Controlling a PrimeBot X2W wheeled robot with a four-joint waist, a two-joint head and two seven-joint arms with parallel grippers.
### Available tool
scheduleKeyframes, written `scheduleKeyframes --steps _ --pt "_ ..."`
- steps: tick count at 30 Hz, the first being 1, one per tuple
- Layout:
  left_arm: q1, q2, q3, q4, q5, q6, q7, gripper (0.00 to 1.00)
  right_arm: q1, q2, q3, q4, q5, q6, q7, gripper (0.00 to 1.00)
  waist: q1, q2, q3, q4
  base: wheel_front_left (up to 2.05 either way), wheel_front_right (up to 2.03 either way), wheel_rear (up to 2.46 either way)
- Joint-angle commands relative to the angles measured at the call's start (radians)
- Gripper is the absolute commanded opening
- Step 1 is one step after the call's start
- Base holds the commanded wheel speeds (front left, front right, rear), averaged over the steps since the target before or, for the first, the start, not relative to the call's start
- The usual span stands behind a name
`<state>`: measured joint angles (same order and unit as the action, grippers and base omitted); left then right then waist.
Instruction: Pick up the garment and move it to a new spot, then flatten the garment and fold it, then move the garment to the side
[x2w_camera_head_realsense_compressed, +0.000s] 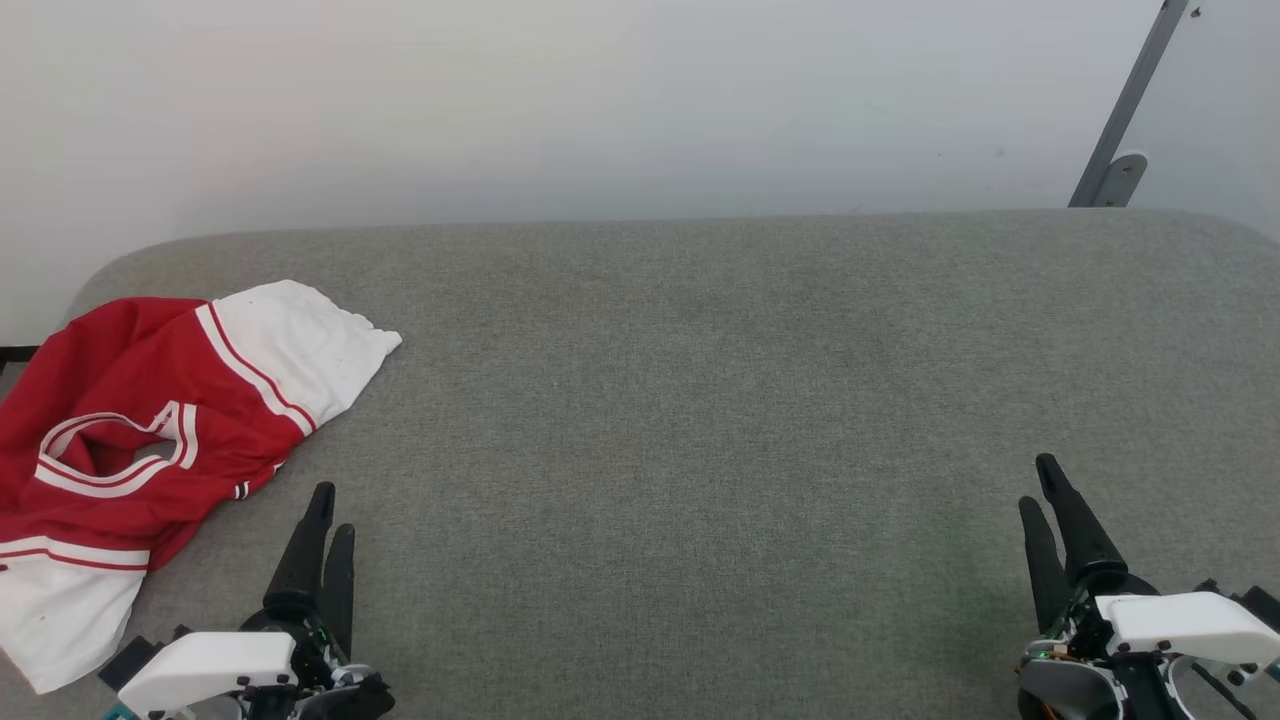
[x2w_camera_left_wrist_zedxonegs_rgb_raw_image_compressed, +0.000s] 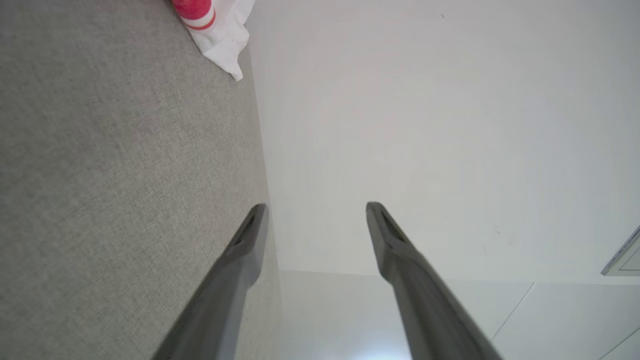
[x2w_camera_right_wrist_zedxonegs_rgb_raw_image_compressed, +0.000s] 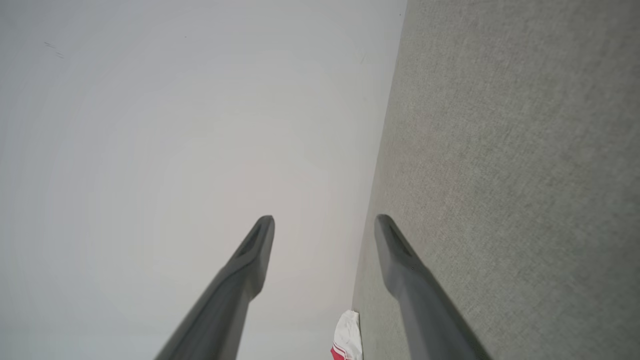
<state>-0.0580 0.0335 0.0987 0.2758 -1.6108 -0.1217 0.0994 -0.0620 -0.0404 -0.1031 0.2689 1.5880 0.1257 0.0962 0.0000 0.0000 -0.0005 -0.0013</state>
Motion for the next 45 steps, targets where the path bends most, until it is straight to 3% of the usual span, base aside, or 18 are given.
scheduleKeyframes --steps 1,12,27,35,45 --pt "-0.02 0.008 -0.007 -0.026 0.008 0.006 -0.008 1.0 -0.014 -0.006 0.003 -0.025 -0.021 0.001 -0.011 1.0 0.0 0.0 -0.001 0.0 0.0 0.0 0.0" --pt "-0.021 0.053 -0.053 -0.043 0.125 0.052 -0.067 1.0 -0.006 -0.027 0.014 -0.043 -0.189 0.002 -0.042 1.0 0.0 0.0 -0.007 -0.002 0.0 0.0 0.0" --pt "-0.029 0.144 -0.139 -0.041 0.451 0.138 -0.138 1.0 0.001 -0.08 0.037 -0.055 -0.537 0.003 -0.061 1.0 0.0 0.0 -0.018 -0.004 0.0 0.0 0.0" --pt "-0.021 0.159 -0.142 -0.045 0.578 0.146 -0.166 1.0 0.008 -0.099 0.037 -0.055 -0.662 0.003 -0.086 1.0 0.0 0.0 -0.024 -0.005 0.0 0.0 0.0" --pt "-0.003 0.157 -0.132 -0.041 0.709 0.124 -0.202 1.0 0.017 -0.113 0.034 -0.067 -0.806 0.004 -0.122 1.0 0.0 0.0 -0.029 -0.007 0.0 0.0 0.0"
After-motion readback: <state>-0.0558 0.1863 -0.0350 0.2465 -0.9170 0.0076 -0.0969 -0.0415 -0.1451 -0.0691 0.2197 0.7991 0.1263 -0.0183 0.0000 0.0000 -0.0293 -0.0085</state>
